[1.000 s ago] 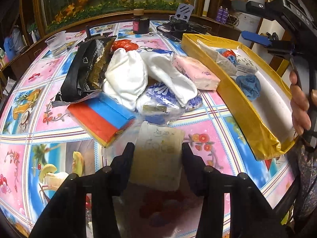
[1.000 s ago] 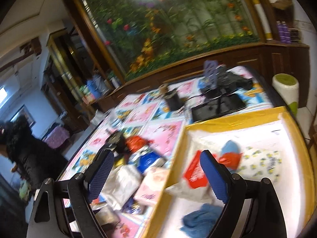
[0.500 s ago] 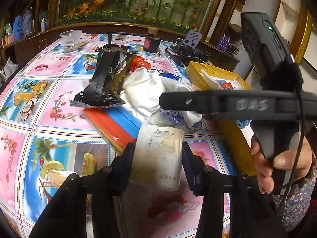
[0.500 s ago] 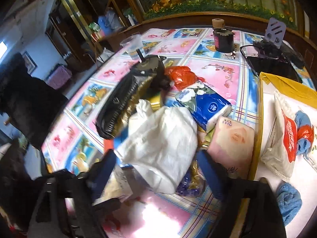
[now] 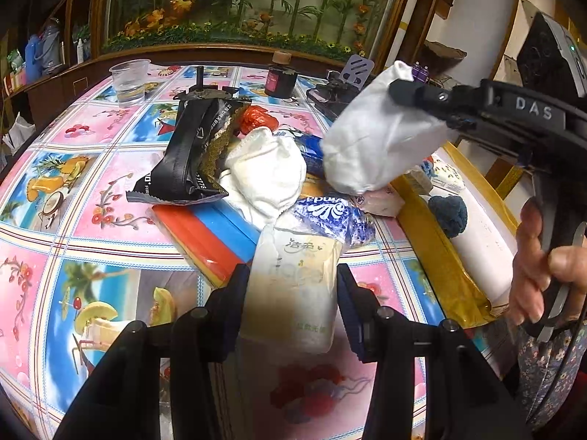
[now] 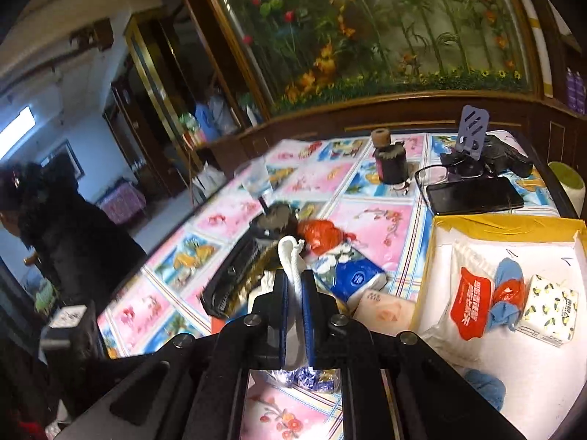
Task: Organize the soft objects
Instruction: 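Grasp the white cloth with the right gripper and lift it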
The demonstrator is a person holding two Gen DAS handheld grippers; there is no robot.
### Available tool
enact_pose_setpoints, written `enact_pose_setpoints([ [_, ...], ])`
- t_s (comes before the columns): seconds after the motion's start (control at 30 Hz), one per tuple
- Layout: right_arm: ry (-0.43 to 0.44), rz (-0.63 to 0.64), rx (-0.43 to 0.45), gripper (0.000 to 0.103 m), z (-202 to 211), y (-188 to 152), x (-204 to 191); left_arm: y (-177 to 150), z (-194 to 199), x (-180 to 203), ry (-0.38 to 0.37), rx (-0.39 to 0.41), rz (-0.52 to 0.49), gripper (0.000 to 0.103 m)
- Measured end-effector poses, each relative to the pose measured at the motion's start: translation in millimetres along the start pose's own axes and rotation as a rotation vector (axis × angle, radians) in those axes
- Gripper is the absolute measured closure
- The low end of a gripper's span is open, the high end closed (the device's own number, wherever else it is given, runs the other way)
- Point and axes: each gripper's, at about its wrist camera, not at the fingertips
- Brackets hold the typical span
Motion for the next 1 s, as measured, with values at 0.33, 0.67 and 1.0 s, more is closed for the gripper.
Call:
enact_pose_setpoints([
  [0.33,0.095,-0.096,-0.043,0.095,-1,0,23,-1,1,2,0.03,0.002,0.0,0.057],
  [0.67,0.135,0.208,-0.441,0.094,-63,-56,-41,-4,13,-21,0.026,0.015,0.085,0.057],
  [1.0,-0.058,0.343,-0.137,0.0,-12,-33,-51,-3,15,-29,0.005,0.019,0.102,0.057],
])
Point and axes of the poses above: each gripper's, at about its wrist camera, not at the fingertips, and z roughly against the way its jaws point, x to its right, y to its top, and after that the axes turned 6 degrees about -y, right-handed
